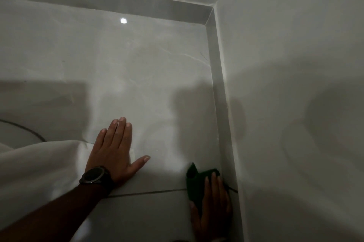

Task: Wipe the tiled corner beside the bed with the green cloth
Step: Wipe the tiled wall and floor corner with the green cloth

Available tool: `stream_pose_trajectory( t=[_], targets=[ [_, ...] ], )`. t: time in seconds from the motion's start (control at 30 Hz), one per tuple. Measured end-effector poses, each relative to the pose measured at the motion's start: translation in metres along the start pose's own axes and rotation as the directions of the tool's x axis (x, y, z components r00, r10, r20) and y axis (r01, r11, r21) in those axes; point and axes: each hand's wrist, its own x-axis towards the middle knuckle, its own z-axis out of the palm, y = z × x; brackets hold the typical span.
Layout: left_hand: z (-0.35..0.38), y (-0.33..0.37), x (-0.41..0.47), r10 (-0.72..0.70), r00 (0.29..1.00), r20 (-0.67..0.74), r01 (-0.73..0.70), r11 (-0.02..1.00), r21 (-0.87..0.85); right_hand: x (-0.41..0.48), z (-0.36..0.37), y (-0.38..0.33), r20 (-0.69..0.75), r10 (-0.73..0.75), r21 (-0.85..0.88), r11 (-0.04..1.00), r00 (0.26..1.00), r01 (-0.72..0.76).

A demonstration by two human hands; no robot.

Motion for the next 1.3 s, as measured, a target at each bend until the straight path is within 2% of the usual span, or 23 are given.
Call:
stream_pose_trajectory(
  t=[0.13, 0.3, 0.4, 0.5, 0.63, 0.77, 0.87, 1.03, 1.2, 1.3],
  targets=[
    [0.001, -0.001, 0.001, -0.003, 1.0, 0.002, 0.003, 1.0, 0.0, 0.064, -0.001, -0.01, 0.051, 0.044, 0.062, 0.997, 0.998, -0.047],
    [0.0, 0.0, 0.001, -0.002, 1.0, -0.004, 0.002, 1.0, 0.004, 0.094, -0.005, -0.019, 0.046, 0.035, 0.07, 0.997, 0.998, -0.038],
    [0.001, 0.0, 0.001, 0.003, 1.0, -0.005, -0.003, 1.0, 0.007, 0.163, -0.001, -0.025, 0.072, 0.038, 0.08, 0.996, 0.997, -0.043],
    [0.001, -0.001, 0.0, 0.006, 1.0, -0.007, -0.006, 1.0, 0.006, 0.24, 0.002, -0.032, 0.133, 0.03, 0.067, 0.997, 0.991, -0.039],
    [0.001, -0.001, 0.001, 0.007, 1.0, -0.024, -0.007, 1.0, 0.01, 0.33, -0.001, -0.035, 0.275, -0.015, -0.04, 0.999, 0.961, 0.027],
    [0.001, -0.002, 0.002, 0.01, 1.0, -0.028, -0.01, 1.0, 0.003, 0.376, -0.007, -0.039, 0.383, -0.02, -0.057, 0.997, 0.924, 0.046],
    [0.001, -0.001, 0.0, 0.012, 1.0, -0.023, -0.012, 1.0, -0.002, 0.358, -0.006, -0.038, 0.361, -0.042, -0.079, 0.994, 0.932, 0.076],
    [0.0, -0.002, 0.001, 0.007, 1.0, -0.008, -0.007, 1.0, -0.002, 0.234, -0.001, -0.03, 0.118, -0.042, -0.008, 0.999, 0.992, 0.043],
    [-0.001, -0.002, 0.001, 0.009, 1.0, -0.003, -0.009, 1.0, -0.01, 0.098, -0.004, -0.014, 0.07, -0.022, -0.001, 1.0, 0.997, 0.022],
    [-0.002, 0.001, 0.0, 0.008, 1.0, -0.015, -0.008, 1.0, -0.014, 0.036, -0.002, -0.001, 0.038, -0.059, 0.013, 0.998, 0.998, 0.059]
  ],
)
